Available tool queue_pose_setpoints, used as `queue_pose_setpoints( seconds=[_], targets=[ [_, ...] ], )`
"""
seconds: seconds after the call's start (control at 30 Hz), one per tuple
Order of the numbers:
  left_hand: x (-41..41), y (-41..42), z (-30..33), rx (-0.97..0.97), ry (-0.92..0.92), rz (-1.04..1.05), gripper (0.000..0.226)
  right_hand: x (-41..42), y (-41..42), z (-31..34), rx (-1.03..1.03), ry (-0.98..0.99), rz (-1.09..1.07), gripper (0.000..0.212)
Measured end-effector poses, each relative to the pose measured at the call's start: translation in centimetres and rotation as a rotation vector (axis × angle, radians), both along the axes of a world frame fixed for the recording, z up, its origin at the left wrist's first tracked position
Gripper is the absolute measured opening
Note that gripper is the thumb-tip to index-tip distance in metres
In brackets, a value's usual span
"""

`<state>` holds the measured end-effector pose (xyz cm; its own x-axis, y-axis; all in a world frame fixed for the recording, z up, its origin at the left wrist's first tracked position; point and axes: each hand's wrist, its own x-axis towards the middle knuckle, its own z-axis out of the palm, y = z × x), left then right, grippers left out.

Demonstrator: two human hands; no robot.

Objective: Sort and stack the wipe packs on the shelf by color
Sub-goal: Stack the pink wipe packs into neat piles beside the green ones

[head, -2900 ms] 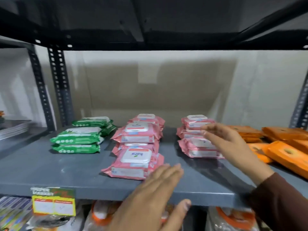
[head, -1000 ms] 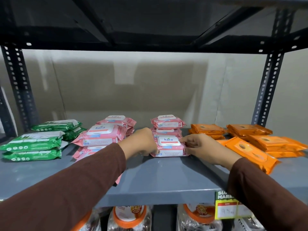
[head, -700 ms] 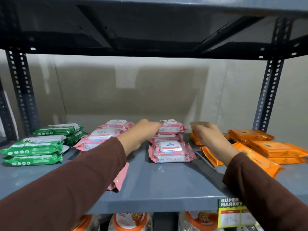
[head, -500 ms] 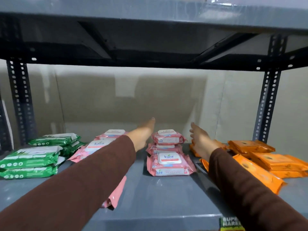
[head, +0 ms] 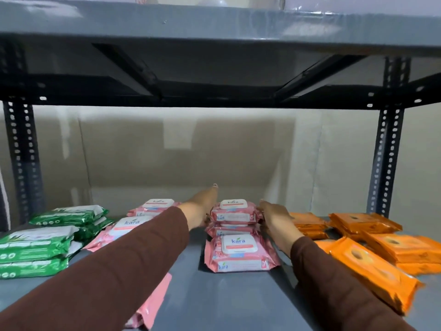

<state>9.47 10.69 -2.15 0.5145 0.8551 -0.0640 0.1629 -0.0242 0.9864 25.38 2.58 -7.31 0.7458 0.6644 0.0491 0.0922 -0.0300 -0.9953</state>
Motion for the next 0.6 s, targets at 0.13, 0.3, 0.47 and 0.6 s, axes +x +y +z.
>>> queue_pose_setpoints(
  seconds=[0.13,0.3,0.47,0.6],
  targets=[
    [-0.3,-0.8,-0.3,-0.046,0.064,-0.019,0.062,0.0,0.6,-0.7,-0.061,0.044,0.111,0.064],
    [-0.2,-0.8,-0.1,-0.148,0.118,-0.024,0.068,0.8,0.7,-1.1,-0.072,0.057,0.226,0.083],
    [0.1,-1.0,-0.5,-0.184,0.125,-0.04,0.068,0.7,0.5,-1.0,-0.077,0.033,0.22,0.079],
    [0.1,-2.6,0.6,-0.118,0.184,-0.063,0.082,-0.2,-0.4,-0.2,-0.08,0.054,0.24,0.076]
  ],
)
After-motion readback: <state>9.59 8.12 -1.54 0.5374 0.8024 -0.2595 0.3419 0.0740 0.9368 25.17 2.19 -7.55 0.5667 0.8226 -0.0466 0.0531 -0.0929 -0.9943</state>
